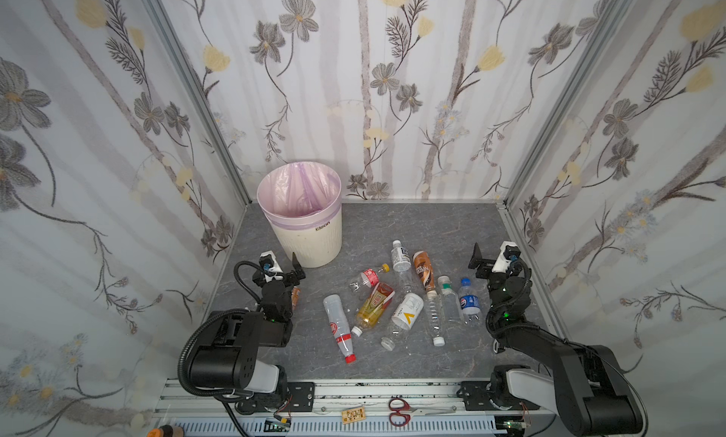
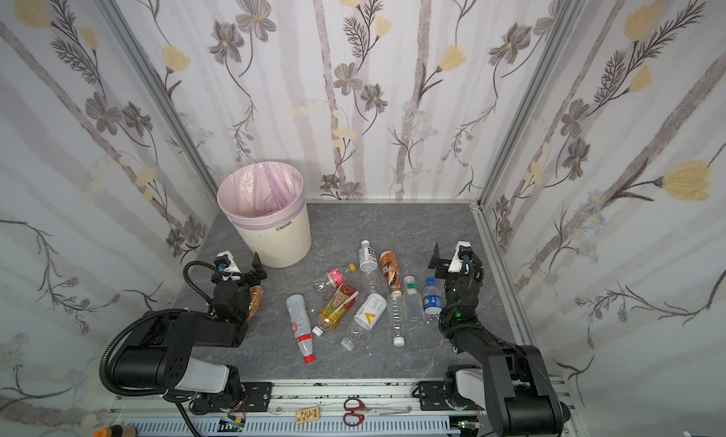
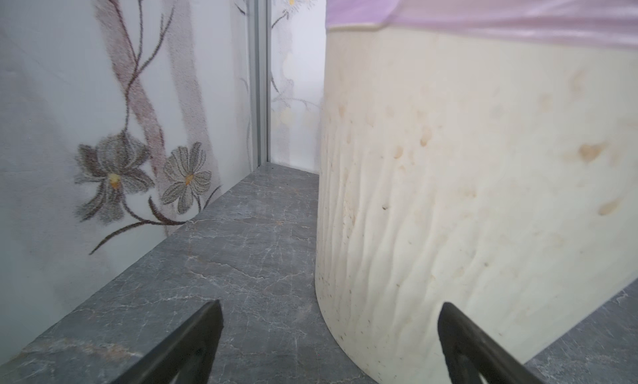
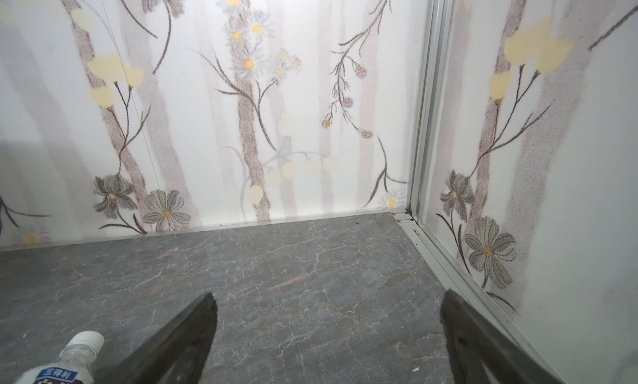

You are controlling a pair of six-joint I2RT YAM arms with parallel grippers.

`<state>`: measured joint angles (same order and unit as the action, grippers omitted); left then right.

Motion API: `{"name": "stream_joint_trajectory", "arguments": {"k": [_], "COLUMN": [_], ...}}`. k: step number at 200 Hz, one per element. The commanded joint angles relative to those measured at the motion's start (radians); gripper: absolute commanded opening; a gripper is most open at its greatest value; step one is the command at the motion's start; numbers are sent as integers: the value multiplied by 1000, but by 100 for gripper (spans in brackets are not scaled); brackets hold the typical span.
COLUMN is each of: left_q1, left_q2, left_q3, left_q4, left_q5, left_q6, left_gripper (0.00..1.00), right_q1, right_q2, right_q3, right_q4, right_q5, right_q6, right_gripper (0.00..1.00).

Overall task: Throw the plastic bottles in the bin
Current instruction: Pick up the plastic bottle from the center of the table.

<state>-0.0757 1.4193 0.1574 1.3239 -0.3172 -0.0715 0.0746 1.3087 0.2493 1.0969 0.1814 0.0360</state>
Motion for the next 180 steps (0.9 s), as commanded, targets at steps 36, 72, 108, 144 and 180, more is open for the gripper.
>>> {"name": "stream_joint_trajectory", "arguments": {"k": [36,72,108,144,180], "left_q1": [-104,-248,-420,-625,-784], "left_q2": [-313,-495,-592,-585,-458], "left_q3": [-85,-70,-18,50,147], "left_q4": [16,-110,-279,-406,-445], "left_q5": [-305,-363,-320,-290,-268], "left_q6": [-18,-48,-102,-116,-29], "left_gripper": [100,100,100,100,100], "right_q1": [-5,-9,76,168,266], "right_q2": [-160,-181,-109,2,147], "right_q3": [200,310,414,476,546], "right_q4": [-501,-682,-895,-1016,-1075], "right_q5": [134,-33,-49,-98,-130], "right_q6": [330,292,289,272,232], "right_gripper": [100,100,100,100,97]}}
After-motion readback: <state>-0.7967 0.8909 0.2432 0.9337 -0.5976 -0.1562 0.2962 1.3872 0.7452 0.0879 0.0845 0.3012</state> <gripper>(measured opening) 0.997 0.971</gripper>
